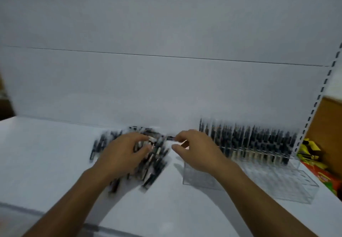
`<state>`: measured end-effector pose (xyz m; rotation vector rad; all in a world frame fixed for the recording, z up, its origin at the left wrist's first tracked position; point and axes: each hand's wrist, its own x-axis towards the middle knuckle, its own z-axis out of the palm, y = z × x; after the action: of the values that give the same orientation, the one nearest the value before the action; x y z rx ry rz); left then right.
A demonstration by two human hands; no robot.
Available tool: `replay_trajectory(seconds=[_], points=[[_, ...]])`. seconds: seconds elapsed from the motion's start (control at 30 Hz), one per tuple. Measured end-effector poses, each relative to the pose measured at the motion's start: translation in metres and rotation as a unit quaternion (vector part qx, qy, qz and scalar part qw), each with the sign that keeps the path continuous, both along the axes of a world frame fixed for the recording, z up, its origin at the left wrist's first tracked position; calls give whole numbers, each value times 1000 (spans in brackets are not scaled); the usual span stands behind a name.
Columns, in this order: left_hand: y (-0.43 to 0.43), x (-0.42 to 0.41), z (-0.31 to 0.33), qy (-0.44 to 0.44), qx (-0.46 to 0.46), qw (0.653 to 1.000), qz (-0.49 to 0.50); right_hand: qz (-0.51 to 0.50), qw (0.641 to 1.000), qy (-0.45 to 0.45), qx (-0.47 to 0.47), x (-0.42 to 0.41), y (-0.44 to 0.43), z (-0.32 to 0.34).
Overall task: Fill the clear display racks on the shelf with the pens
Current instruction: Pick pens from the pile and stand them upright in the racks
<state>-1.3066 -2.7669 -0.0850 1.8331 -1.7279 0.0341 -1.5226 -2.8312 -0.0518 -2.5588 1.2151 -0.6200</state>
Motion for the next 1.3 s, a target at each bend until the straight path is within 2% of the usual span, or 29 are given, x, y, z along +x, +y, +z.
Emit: replay_trajectory(seconds=[0.17, 0.4, 0.5, 0.67, 0.83, 0.93, 1.0, 1.13, 1.3], points=[[46, 42, -28, 87, -14, 988, 127, 75, 996, 30, 21, 56, 13, -32], [55, 39, -47, 131, 4, 983, 127, 89, 995, 49, 5, 92, 10, -71], [44, 36, -45, 106, 9, 986, 130, 88, 995, 43, 10, 96, 9, -83], [1, 37, -23, 78, 31, 990, 117, 90, 995, -29, -17, 91, 7, -87], [-60, 31, 5, 21, 150, 981, 117, 71, 996, -48, -24, 88, 7, -88], [-86, 27, 15, -43, 221, 966, 126, 59, 998, -23, -17, 89, 8, -89], [-97, 27, 18, -53, 252, 957, 134, 56, 998, -11, -8, 90, 8, -90], [-106, 30, 17, -4, 278, 950, 140, 57, 998, -30, -9, 89, 7, -87], [-103, 39, 11, 154, 228, 949, 151, 54, 997, -57, -8, 89, 4, -88]])
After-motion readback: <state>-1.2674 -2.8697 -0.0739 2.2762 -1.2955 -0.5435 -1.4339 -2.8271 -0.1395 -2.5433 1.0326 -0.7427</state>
